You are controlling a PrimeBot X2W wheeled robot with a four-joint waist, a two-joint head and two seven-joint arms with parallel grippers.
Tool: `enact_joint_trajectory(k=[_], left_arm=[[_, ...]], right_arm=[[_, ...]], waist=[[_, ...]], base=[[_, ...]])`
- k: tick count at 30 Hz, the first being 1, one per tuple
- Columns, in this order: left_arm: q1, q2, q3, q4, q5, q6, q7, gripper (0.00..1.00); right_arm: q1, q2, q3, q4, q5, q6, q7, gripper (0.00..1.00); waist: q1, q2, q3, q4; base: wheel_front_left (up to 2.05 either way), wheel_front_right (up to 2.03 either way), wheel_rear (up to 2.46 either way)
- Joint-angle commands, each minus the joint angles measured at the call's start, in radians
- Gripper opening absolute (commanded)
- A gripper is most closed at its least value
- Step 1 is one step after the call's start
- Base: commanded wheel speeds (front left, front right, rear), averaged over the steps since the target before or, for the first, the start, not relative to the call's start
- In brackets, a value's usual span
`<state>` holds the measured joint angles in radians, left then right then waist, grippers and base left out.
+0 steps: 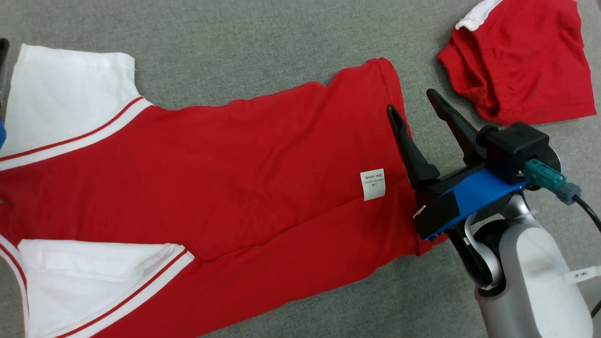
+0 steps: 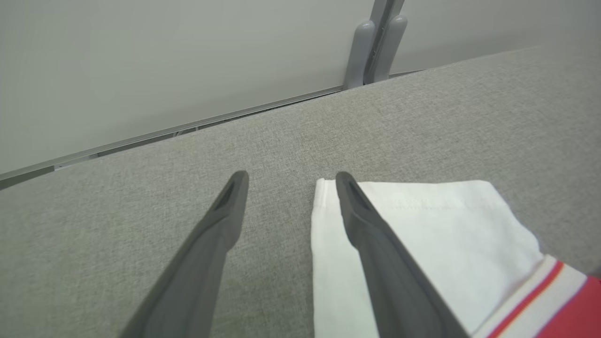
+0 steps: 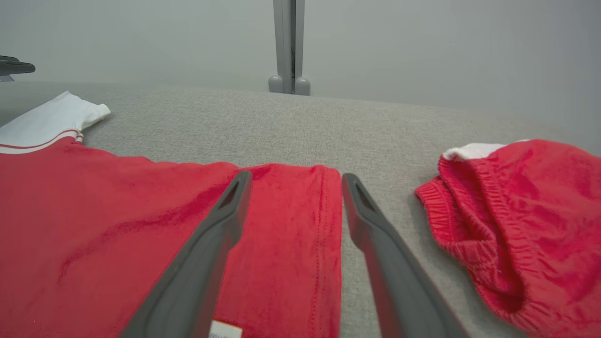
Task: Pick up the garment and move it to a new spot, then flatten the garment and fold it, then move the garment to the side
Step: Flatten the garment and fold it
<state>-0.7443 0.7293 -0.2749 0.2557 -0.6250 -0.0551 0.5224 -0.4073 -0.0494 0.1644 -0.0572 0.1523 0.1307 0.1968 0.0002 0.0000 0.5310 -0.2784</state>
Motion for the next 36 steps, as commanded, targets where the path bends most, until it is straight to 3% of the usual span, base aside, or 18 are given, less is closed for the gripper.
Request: enact_joint_trajectory(k=[1, 13, 18, 23, 26, 27, 28, 30, 31, 36], left_arm=[[-0.018, 0.008, 0.0, 0.02, -0.002, -0.005, 0.006, 1.0], [-0.055, 0.024, -0.052, 0.047, -0.048, -0.05, 0.105, 1.0], [-0.066, 0.034, -0.073, 0.062, -0.039, -0.048, 0.149, 1.0], [-0.073, 0.048, -0.093, 0.079, -0.024, -0.017, 0.221, 1.0], [-0.061, 0.055, -0.117, 0.074, -0.044, -0.027, 0.292, 1.0], [-0.058, 0.054, -0.126, 0.065, -0.055, -0.034, 0.316, 0.88], [-0.057, 0.051, -0.141, 0.044, -0.071, -0.045, 0.346, 0.44], [-0.063, 0.053, -0.151, 0.018, -0.074, -0.051, 0.358, 0.09], [-0.066, 0.054, -0.156, 0.006, -0.07, -0.052, 0.358, 0.0], [-0.092, 0.057, -0.155, -0.027, -0.046, -0.057, 0.301, 0.0]], right_arm=[[-0.017, -0.002, 0.001, -0.009, -0.002, 0.0, -0.012, 1.0], [-0.035, -0.002, 0.025, 0.003, 0.015, 0.0, -0.032, 1.0], [-0.049, -0.002, 0.04, 0.01, 0.016, 0.0, -0.037, 1.0], [-0.056, -0.002, 0.046, 0.018, 0.014, 0.0, -0.044, 1.0], [-0.056, -0.002, 0.046, 0.022, 0.011, 0.0, -0.045, 1.0], [-0.055, -0.002, 0.045, 0.023, 0.009, 0.0, -0.045, 1.0], [-0.056, -0.002, 0.04, 0.023, 0.008, 0.0, -0.044, 1.0], [-0.06, -0.002, 0.036, 0.025, 0.005, 0.0, -0.043, 1.0], [-0.063, -0.002, 0.035, 0.026, 0.004, 0.0, -0.041, 1.0], [-0.081, -0.003, 0.04, 0.04, -0.004, 0.0, -0.034, 1.0]], waist=[[-0.0002, 0.0, 0.015, -0.006], [-0.0002, 0.0, 0.055, -0.033], [-0.0002, 0.0, 0.064, -0.046], [-0.0002, 0.0, 0.068, -0.058], [-0.0002, 0.0, 0.067, -0.061], [-0.0002, 0.0, 0.066, -0.06], [-0.0002, 0.0, 0.065, -0.058], [-0.0002, 0.0, 0.064, -0.053], [-0.0002, 0.0, 0.062, -0.05], [-0.0002, 0.0, 0.048, -0.033]], base=[[0.0, 0.0, 0.0], [0.0, 0.0, 0.0], [0.0, 0.0, 0.0], [0.0, 0.0, 0.0], [0.0, 0.0, 0.0], [0.0, 0.0, 0.0], [0.0, 0.0, 0.0], [0.0, 0.0, 0.0], [0.0, 0.0, 0.0], [0.0, 0.0, 0.0]])
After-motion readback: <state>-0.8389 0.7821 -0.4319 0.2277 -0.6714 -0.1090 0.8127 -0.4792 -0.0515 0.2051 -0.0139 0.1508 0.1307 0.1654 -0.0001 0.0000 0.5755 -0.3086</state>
